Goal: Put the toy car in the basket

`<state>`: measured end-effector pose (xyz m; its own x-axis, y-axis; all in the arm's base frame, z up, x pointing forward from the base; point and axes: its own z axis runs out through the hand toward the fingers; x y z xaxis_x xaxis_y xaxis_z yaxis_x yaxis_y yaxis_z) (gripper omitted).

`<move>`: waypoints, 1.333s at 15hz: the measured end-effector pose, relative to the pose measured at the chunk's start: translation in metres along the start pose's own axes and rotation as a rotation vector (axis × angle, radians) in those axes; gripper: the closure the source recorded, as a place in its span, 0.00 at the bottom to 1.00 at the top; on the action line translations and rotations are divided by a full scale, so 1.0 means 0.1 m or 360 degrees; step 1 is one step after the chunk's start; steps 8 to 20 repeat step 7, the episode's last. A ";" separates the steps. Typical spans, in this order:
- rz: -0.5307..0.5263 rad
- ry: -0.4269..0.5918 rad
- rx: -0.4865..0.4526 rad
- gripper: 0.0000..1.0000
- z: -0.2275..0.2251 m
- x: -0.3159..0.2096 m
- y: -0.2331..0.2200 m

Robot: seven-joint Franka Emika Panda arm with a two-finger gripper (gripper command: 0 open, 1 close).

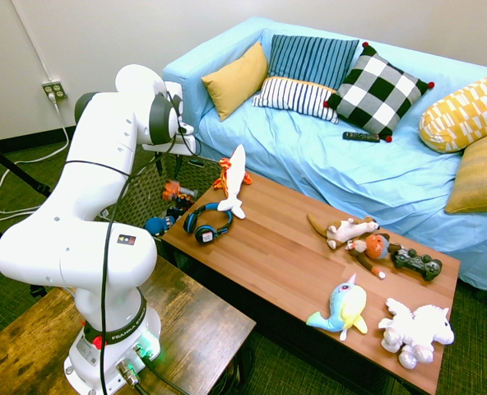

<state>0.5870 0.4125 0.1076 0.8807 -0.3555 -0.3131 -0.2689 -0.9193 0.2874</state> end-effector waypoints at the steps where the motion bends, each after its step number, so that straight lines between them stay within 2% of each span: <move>1: 0.0001 0.0015 0.0011 0.00 -0.07 0.02 0.00; 4: 0.0022 0.0116 0.0038 0.00 -0.41 0.09 0.12; 7: 0.0101 0.0290 0.0129 0.00 -1.17 0.22 0.61; 20: 0.0101 0.0290 0.0129 0.00 -1.17 0.22 0.61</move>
